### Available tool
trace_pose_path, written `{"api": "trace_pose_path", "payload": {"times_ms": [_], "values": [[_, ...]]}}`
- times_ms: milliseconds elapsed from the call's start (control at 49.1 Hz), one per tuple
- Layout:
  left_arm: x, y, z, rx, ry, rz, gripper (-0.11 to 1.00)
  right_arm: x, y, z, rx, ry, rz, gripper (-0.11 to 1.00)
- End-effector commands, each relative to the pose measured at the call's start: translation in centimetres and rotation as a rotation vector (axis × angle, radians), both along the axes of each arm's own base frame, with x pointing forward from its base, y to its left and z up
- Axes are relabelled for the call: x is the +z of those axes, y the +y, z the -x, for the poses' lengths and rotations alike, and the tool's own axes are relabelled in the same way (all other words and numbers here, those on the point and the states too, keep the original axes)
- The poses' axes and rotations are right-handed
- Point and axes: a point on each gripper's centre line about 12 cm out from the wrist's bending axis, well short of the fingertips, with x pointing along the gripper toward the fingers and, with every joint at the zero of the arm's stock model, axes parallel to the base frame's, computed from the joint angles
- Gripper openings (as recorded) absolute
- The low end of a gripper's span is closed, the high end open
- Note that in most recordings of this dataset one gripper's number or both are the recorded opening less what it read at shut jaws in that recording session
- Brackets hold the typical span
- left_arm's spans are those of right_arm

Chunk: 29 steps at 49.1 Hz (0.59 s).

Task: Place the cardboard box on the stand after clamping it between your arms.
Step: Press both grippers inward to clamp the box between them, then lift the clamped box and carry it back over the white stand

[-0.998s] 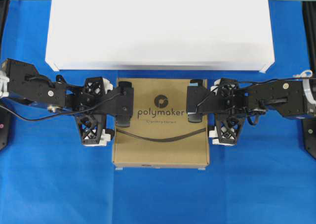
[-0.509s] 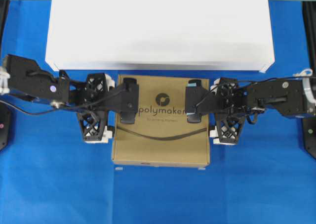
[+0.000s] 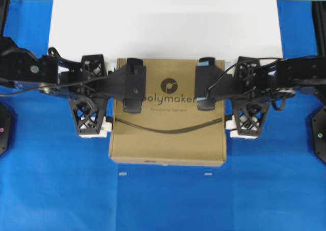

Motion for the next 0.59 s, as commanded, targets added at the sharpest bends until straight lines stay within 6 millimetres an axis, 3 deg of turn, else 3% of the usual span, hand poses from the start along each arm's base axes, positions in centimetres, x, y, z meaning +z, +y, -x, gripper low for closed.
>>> {"api": "trace_pose_path", "payload": {"times_ms": [0,163,570], "values": [[5.6,-0.1,-1.5,0.001,-0.154,-0.002,0.87,4.4,0.1,-1.9,-0.006,-0.133,-0.003,1.00],[6.7,-0.1,-1.8,0.002,-0.154,-0.005,0.87,4.5,0.0,-1.9,-0.001,-0.128,0.000,1.00],[6.2,1.0,-1.7,0.031,-0.142,-0.005,0.87,4.5,-0.6,-2.0,-0.007,-0.139,-0.003,1.00]]}}
